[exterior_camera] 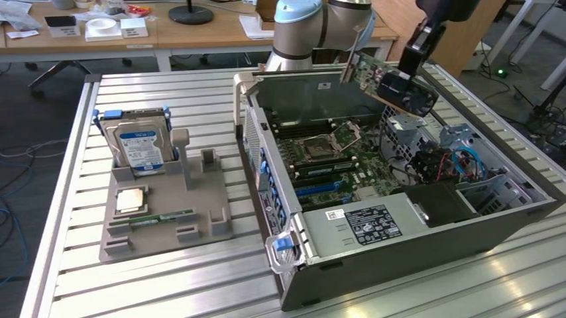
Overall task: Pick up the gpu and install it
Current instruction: 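Insert the gpu into the slot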
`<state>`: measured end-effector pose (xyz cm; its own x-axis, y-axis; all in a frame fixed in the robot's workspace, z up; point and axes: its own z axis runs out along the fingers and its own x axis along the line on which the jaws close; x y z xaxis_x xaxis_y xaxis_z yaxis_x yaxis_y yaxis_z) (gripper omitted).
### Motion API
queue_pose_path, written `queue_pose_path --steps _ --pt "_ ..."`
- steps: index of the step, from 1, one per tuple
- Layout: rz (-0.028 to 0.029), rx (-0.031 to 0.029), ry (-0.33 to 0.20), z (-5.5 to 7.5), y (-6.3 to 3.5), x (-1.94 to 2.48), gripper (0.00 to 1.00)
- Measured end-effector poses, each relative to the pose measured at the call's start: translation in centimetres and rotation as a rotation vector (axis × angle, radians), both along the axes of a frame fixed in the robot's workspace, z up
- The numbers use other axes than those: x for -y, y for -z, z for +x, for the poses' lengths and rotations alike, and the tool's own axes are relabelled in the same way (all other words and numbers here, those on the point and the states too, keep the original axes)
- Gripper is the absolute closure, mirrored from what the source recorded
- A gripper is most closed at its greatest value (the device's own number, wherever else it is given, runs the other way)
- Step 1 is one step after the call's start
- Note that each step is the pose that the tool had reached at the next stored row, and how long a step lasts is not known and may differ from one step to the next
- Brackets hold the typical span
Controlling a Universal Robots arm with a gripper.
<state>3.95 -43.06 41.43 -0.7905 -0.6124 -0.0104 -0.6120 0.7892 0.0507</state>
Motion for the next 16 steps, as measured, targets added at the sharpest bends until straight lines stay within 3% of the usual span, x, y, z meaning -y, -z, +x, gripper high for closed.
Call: queue_pose_path --steps 16 --pt "0.0 0.0 -0.185 0.0 0.0 -0.02 0.73"
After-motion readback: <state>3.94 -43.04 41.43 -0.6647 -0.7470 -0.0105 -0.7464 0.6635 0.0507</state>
